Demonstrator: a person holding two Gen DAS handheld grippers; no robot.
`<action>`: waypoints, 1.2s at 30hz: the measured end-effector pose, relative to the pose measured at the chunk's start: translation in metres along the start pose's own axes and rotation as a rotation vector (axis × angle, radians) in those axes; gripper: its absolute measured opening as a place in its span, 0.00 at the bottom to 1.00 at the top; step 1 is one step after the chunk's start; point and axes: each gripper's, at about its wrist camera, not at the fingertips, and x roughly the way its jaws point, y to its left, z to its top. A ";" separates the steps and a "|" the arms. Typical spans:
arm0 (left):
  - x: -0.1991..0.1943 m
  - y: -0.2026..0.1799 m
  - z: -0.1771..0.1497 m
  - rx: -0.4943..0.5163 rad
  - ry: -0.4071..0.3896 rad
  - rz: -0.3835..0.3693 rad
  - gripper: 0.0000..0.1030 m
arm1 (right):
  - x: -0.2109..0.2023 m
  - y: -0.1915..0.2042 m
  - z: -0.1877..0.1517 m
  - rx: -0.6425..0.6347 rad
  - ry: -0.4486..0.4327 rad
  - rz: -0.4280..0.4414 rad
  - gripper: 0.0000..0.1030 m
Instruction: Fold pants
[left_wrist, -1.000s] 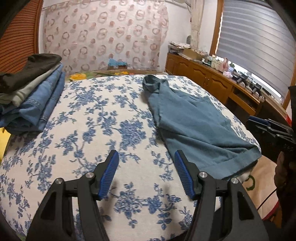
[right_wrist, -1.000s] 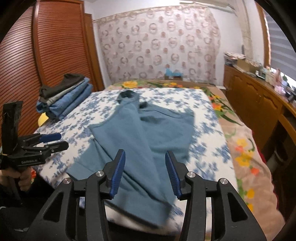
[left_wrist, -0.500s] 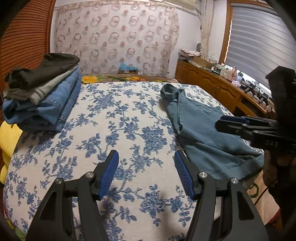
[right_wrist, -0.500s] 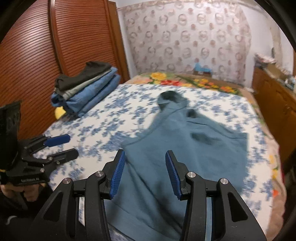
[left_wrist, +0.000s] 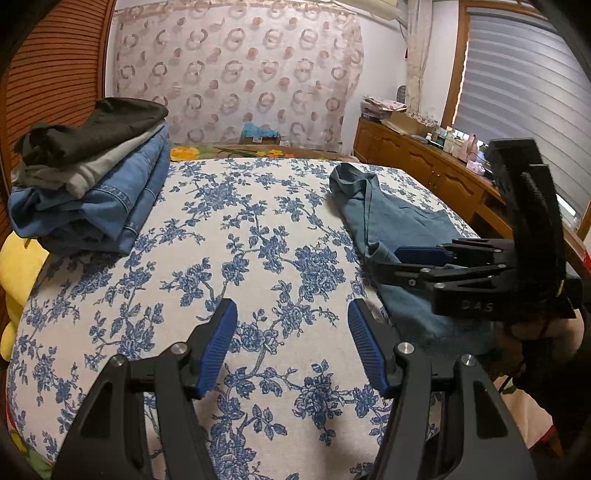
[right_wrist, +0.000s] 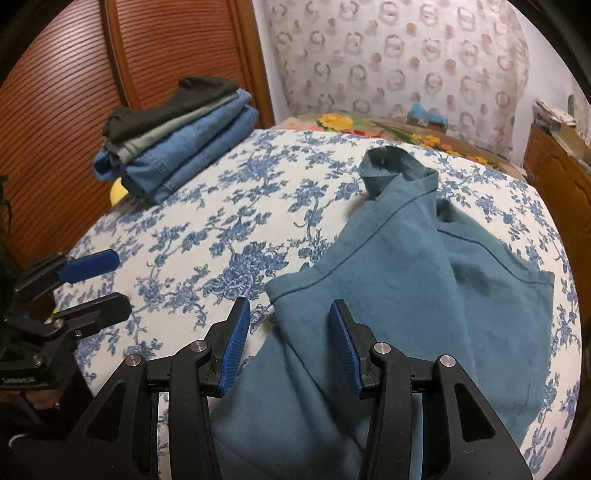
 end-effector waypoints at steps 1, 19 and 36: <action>0.000 -0.001 -0.001 0.001 0.001 -0.001 0.60 | 0.002 0.000 0.000 -0.005 0.011 -0.006 0.40; 0.018 -0.033 0.014 0.084 0.036 -0.072 0.60 | -0.039 -0.044 0.027 0.037 -0.083 -0.080 0.02; 0.065 -0.064 0.015 0.173 0.177 -0.110 0.60 | -0.024 -0.119 0.014 0.100 0.017 -0.195 0.02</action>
